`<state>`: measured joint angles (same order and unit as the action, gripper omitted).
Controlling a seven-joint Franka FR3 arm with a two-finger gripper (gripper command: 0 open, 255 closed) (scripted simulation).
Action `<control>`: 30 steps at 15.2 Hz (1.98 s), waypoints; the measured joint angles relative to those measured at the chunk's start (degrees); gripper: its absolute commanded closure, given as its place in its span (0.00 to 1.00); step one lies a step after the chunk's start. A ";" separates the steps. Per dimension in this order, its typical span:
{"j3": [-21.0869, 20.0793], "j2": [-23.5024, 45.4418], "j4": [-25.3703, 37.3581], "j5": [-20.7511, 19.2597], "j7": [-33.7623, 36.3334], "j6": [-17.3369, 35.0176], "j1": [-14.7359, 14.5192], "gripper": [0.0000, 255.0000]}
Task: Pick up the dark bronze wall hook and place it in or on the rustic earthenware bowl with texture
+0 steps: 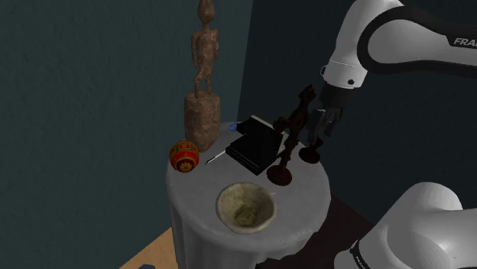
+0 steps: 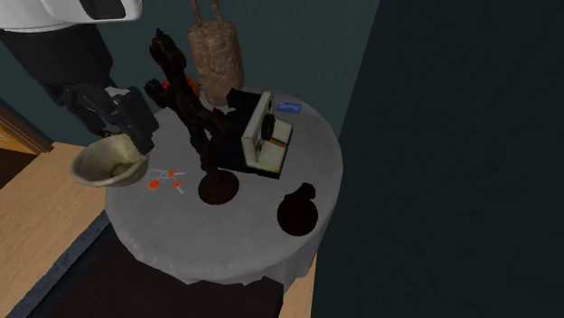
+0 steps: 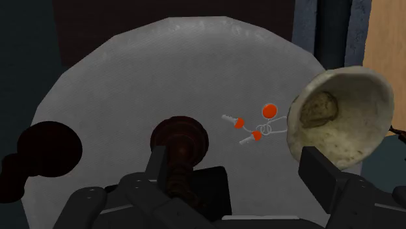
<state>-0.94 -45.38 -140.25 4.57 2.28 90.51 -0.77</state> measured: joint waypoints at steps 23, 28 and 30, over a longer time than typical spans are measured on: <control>16.79 28.03 2.41 -9.60 -12.84 28.52 10.55 0.00; 19.56 34.30 4.61 -8.99 -15.43 33.20 11.85 0.00; 19.99 35.41 4.02 -8.80 -16.02 34.94 12.03 0.00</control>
<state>19.06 -9.97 -136.23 -4.23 -13.73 125.45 11.26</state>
